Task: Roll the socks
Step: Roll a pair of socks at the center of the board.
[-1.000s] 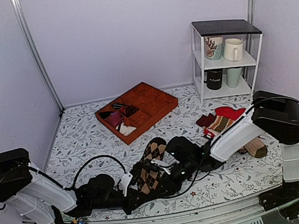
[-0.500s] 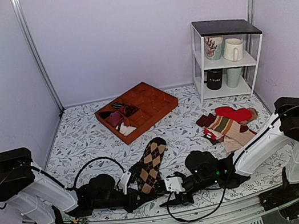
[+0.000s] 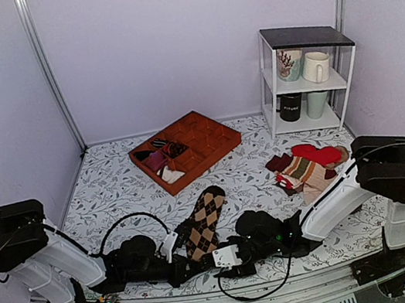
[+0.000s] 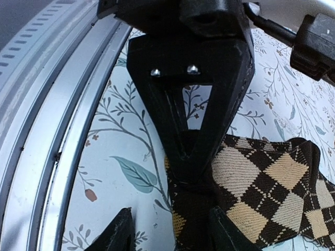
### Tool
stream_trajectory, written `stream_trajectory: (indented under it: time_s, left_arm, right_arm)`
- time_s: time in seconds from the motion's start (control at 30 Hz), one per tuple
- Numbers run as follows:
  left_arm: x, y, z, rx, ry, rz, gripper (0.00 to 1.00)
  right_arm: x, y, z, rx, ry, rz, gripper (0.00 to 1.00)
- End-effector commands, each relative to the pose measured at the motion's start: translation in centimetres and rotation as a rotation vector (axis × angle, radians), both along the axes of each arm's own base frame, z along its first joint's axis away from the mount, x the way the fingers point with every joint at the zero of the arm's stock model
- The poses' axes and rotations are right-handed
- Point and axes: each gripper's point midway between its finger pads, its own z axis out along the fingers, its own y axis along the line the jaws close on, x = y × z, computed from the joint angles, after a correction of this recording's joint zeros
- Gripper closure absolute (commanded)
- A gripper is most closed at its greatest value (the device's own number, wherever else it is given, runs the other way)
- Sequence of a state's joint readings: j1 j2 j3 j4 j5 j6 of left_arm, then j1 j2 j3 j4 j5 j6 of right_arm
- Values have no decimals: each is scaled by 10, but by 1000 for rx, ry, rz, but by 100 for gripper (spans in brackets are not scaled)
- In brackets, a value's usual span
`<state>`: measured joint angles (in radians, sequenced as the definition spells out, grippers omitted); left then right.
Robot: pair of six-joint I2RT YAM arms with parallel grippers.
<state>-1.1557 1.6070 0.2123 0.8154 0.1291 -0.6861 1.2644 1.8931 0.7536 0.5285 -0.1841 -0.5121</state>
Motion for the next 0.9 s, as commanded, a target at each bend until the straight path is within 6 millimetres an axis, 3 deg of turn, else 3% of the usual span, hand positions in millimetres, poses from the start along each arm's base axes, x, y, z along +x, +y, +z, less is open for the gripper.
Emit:
stream_trajectory:
  time_s: [0.0, 0.17, 0.3, 0.4, 0.57, 0.67, 0.87]
  left_arm:
    - [-26, 54, -68, 288, 136, -12, 100]
    - [-27, 53, -68, 283, 139, -18, 100]
    - [-29, 52, -67, 268, 137, -30, 100]
    - [-27, 50, -61, 251, 116, -32, 100]
    - [-10, 46, -33, 217, -6, -4, 51]
    - [0, 45, -4, 178, -124, 14, 31]
    - [11, 49, 52, 54, -337, 50, 37]
  right_arm:
    - [8, 0, -19, -60, -20, -42, 53]
    - [11, 0, -28, -86, -12, -59, 58]
    - [12, -4, -43, -151, 13, -77, 84]
    - [7, -9, -48, -186, 98, -92, 94]
    - [-10, -18, -47, -220, 373, -84, 99]
    - [-17, -21, -44, -253, 570, -92, 99]
    - [-21, -25, -40, -328, 941, -163, 98]
